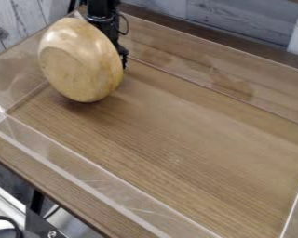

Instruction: Put the green block in the brown bowl

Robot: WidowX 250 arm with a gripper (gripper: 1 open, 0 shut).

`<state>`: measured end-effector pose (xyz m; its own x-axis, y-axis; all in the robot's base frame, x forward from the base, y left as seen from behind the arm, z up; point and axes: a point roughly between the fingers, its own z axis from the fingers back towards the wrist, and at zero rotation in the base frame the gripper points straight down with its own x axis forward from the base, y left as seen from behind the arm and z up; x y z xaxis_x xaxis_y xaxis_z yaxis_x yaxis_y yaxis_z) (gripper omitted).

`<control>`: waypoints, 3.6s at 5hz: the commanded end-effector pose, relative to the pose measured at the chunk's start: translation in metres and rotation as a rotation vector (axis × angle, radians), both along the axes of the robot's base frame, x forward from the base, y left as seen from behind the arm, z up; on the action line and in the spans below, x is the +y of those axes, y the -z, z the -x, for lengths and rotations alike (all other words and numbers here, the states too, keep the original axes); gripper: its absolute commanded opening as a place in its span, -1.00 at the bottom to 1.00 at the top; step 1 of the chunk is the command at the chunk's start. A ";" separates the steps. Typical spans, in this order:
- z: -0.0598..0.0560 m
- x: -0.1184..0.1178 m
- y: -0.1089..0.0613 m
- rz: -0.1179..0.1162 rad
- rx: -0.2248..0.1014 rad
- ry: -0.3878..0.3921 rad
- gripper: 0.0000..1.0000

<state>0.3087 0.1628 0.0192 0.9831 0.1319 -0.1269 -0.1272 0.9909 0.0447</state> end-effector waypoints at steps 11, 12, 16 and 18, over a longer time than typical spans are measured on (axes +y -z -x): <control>-0.005 -0.016 -0.009 -0.008 0.082 0.047 -1.00; -0.006 -0.021 -0.012 -0.002 0.082 0.056 -1.00; -0.009 -0.033 -0.011 0.008 0.096 0.069 -1.00; -0.011 -0.037 -0.007 0.008 0.106 0.069 1.00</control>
